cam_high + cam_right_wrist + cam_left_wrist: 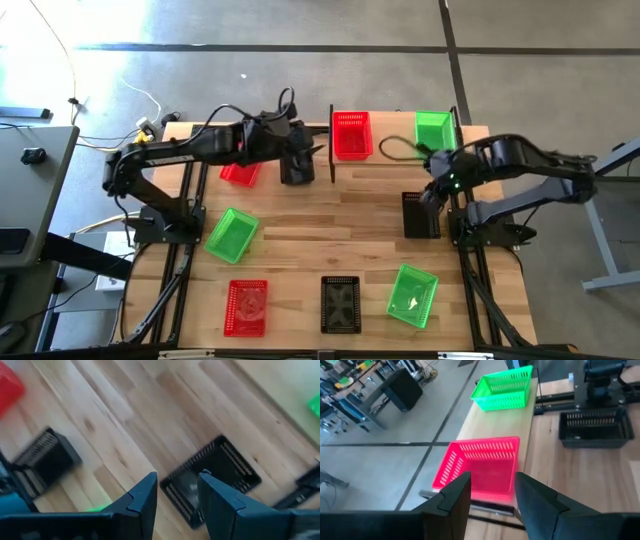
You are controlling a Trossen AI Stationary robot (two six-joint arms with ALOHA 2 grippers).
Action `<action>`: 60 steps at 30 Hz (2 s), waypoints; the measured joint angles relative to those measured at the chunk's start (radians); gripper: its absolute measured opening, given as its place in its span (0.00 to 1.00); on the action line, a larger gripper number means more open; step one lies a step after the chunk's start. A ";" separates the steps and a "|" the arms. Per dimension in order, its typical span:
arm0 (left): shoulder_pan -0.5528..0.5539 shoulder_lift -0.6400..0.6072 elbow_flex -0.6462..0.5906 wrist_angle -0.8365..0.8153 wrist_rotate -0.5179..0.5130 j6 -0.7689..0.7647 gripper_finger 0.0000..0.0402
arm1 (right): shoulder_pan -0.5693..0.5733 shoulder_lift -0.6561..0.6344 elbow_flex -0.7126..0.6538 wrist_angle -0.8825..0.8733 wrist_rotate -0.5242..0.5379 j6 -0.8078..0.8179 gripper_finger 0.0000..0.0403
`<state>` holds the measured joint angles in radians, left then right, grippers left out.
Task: Stack baskets on shelf by color
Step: Put the middle black bin on the shelf
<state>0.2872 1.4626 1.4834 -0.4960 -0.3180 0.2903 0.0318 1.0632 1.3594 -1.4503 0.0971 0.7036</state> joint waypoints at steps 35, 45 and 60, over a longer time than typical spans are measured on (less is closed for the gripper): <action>-0.001 -0.072 0.000 -0.167 0.038 -0.002 0.35 | 0.357 0.160 -0.256 0.129 0.045 -0.143 0.31; -0.001 -0.072 0.000 -0.166 0.038 -0.003 0.35 | 0.357 0.160 -0.498 0.353 -0.005 -0.188 0.31; 0.000 -0.072 0.000 -0.166 0.038 -0.002 0.35 | 0.355 0.160 -0.725 0.501 -0.021 -0.151 0.31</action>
<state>0.2874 1.3911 1.4834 -0.6624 -0.2798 0.2878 0.3866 1.2228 0.6346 -0.9494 0.0766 0.5531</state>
